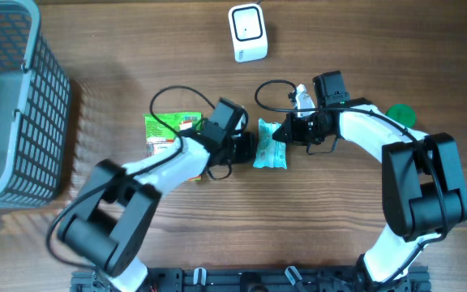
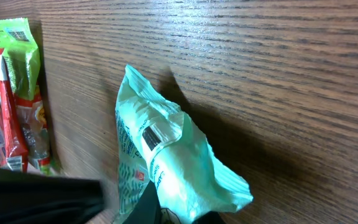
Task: Scan the item barcode
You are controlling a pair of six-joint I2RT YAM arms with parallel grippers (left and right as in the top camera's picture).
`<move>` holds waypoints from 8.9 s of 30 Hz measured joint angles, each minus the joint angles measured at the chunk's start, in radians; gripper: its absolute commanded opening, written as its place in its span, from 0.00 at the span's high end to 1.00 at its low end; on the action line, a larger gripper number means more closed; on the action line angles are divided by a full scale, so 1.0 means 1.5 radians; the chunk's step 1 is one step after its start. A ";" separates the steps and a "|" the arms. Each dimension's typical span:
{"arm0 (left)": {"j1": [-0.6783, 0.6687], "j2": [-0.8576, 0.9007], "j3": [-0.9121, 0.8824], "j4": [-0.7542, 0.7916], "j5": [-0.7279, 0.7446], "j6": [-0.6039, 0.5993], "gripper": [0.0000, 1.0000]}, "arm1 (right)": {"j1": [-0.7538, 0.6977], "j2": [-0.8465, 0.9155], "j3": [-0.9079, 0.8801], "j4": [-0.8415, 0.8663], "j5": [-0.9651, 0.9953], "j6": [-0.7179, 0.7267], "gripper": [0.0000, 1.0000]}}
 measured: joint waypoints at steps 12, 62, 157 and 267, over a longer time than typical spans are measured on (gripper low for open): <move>-0.056 -0.022 0.008 -0.033 -0.001 0.000 0.96 | 0.000 0.000 -0.003 0.007 -0.003 0.000 0.96; 0.254 -0.364 0.006 -0.224 -0.214 0.056 0.00 | 0.004 -0.130 0.194 -0.276 0.058 -0.051 0.96; 0.254 -0.364 0.006 -0.224 -0.216 0.058 0.00 | 0.274 0.448 0.719 0.462 0.938 -0.927 0.96; 0.254 -0.364 0.006 -0.224 -0.216 0.058 0.00 | -0.010 0.116 0.344 -0.563 0.515 -0.066 0.26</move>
